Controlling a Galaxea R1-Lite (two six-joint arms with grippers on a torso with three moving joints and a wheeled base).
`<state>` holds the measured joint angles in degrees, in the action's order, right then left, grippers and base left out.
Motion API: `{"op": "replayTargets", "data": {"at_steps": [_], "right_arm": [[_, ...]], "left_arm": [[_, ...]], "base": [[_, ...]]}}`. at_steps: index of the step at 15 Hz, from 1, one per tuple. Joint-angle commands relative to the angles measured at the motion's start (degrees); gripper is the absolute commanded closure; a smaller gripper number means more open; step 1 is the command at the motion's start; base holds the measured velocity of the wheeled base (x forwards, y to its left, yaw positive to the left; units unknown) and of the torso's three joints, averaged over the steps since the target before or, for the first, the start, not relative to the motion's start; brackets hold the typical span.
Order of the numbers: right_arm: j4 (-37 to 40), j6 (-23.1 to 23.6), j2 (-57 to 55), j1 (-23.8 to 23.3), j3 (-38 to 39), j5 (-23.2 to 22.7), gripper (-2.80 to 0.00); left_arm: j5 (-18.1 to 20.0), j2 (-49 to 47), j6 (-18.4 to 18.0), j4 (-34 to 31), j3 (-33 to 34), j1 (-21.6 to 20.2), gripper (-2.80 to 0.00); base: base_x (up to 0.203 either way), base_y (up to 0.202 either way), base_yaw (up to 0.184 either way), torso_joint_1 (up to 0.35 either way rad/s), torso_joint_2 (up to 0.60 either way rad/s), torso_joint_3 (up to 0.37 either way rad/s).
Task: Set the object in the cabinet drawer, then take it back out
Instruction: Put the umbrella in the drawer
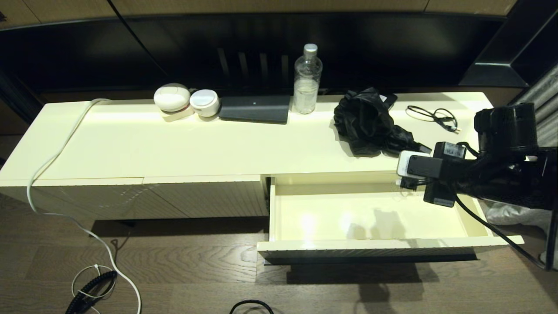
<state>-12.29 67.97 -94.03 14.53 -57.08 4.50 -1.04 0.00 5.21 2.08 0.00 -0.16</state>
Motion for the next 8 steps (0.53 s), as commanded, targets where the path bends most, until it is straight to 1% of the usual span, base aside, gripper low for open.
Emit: {"op": "replayTargets", "data": {"at_steps": [1,2,4,5,8], "right_arm": [[-7.63,0.97,-2.92,1.39,-0.84,3.39,0.00],[-11.14,1.39,-4.51,1.86,-2.01,4.97,0.00],[-12.83,4.48,-6.39,2.73,-4.25,5.58,0.00],[-12.92,4.82,-6.98,3.30,-4.40,5.74,-2.80],[-13.27,4.80,-8.72,3.31,-5.15,5.70,-2.80]], "left_arm": [[-0.02,0.09,0.07,0.02,0.00,0.05,0.00],[-0.02,0.09,0.07,0.02,0.00,-0.02,0.00],[-0.02,0.09,0.07,0.02,0.00,-0.02,0.00],[-0.02,0.09,0.07,0.02,0.00,-0.02,0.00],[-0.02,0.09,0.07,0.02,0.00,-0.02,0.00]], "base": [[0.000,0.000,0.000,0.000,0.00,0.000],[0.000,0.000,0.000,0.000,0.00,0.000],[0.000,0.000,0.000,0.000,0.00,0.000],[0.000,0.000,0.000,0.000,0.00,0.000],[0.000,0.000,0.000,0.000,0.00,0.000]]}}
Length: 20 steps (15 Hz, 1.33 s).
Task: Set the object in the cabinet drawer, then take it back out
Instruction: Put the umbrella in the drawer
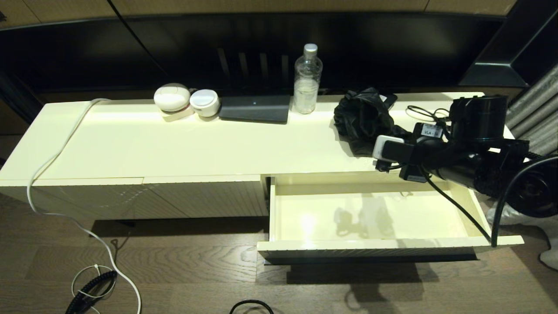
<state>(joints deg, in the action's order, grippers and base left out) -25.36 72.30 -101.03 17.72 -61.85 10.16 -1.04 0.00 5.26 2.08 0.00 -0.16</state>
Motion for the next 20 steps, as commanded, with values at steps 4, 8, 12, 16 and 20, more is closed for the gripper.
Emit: {"op": "replayTargets", "data": {"at_steps": [4,8,12,16,20], "right_arm": [[0.18,0.87,-3.17,0.23,-2.87,-0.21,-2.80],[4.50,0.78,-6.16,-0.81,-12.73,-0.23,-2.80],[25.34,-4.02,-8.69,-2.12,-27.08,-0.69,-2.80],[43.07,-9.07,-13.63,-2.93,-39.43,-2.98,-2.80],[52.24,-10.90,-18.00,-3.73,-49.11,-5.70,-2.80]], "left_arm": [[-0.02,0.09,0.01,0.02,0.00,-0.02,0.00],[-0.02,0.09,0.01,0.02,0.00,-0.02,0.00],[-0.02,0.09,0.01,0.02,0.00,-0.02,0.00],[-0.02,0.09,0.01,0.02,0.00,-0.02,0.00],[-0.02,0.09,0.01,0.02,0.00,0.06,0.00]], "base": [[0.000,0.000,0.000,0.000,0.00,0.000],[0.000,0.000,0.000,0.000,0.00,0.000],[0.000,0.000,0.000,0.000,0.00,0.000],[0.000,0.000,0.000,0.000,0.00,0.000],[0.000,0.000,0.000,0.000,0.00,0.000]]}}
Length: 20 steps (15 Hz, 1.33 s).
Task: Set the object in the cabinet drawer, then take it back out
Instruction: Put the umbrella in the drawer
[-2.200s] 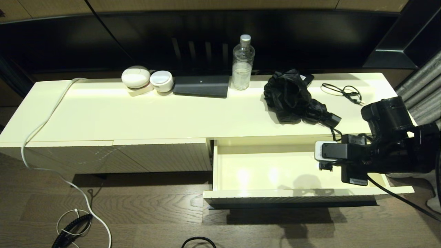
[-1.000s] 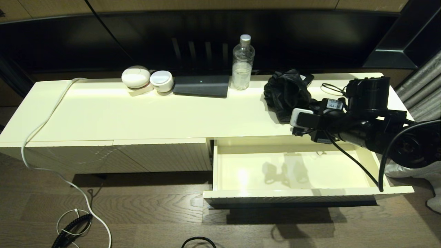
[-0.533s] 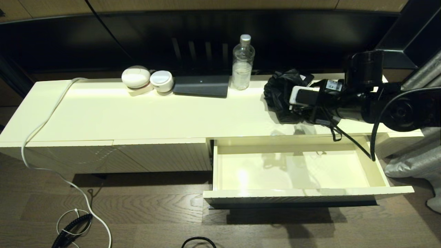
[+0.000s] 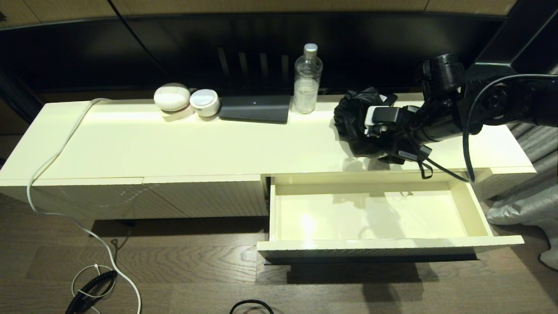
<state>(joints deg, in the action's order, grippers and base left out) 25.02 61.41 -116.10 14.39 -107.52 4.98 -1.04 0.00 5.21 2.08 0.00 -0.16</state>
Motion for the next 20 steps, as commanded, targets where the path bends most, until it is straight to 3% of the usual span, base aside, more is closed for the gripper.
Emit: {"op": "replayTargets", "data": {"at_steps": [1,10,11,20], "right_arm": [[1.56,-0.51,-3.80,-0.69,-3.66,-1.85,-2.80],[-1.07,-3.32,-5.63,-2.35,-3.57,-2.78,-2.80],[-1.17,-3.42,-5.61,-2.45,-3.57,-2.76,0.00],[6.30,-3.25,-5.57,-2.62,-2.74,0.83,0.00]], "left_arm": [[-0.02,0.09,0.07,0.02,0.00,-0.02,0.00],[-0.02,0.09,0.07,0.02,0.00,-0.02,0.00],[-0.02,0.09,0.07,0.02,0.00,-0.02,0.00],[-0.02,0.09,0.07,0.02,0.00,-0.02,0.00]], "base": [[0.000,0.000,0.000,0.000,0.00,0.000],[0.000,0.000,0.000,0.000,0.00,0.000],[0.000,0.000,0.000,0.000,0.00,0.000],[0.000,0.000,0.000,0.000,0.00,0.000]]}}
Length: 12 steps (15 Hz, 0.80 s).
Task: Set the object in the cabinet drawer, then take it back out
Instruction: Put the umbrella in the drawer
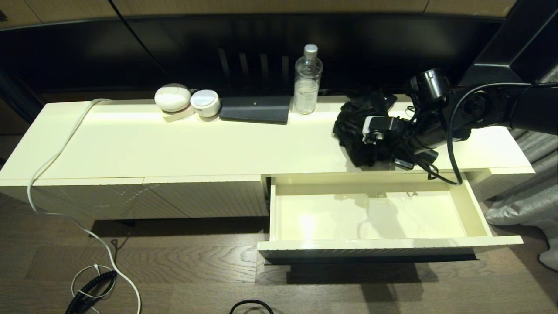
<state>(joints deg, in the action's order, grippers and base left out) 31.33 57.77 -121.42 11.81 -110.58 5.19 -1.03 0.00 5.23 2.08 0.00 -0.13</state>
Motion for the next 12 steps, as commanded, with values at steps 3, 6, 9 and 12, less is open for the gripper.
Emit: {"op": "replayTargets", "data": {"at_steps": [3,6,9,12], "right_arm": [[-0.55,0.24,0.68,0.01,0.54,1.05,0.00],[-1.35,0.37,3.39,0.05,0.91,1.63,0.00],[-1.43,0.40,5.08,0.31,1.04,1.75,0.00],[-1.35,0.42,9.09,0.95,3.45,1.73,0.00]], "left_arm": [[-0.02,0.09,0.04,0.02,0.00,-0.04,0.00],[-0.02,0.09,0.04,0.02,0.00,-0.04,0.00],[-0.02,0.09,0.04,0.02,0.00,-0.04,0.00],[-0.02,0.09,0.04,0.02,0.00,-0.04,0.00]], "base": [[0.000,0.000,0.000,0.000,0.00,0.000],[0.000,0.000,0.000,0.000,0.00,0.000],[0.000,0.000,0.000,0.000,0.00,0.000],[0.000,0.000,0.000,0.000,0.00,0.000]]}}
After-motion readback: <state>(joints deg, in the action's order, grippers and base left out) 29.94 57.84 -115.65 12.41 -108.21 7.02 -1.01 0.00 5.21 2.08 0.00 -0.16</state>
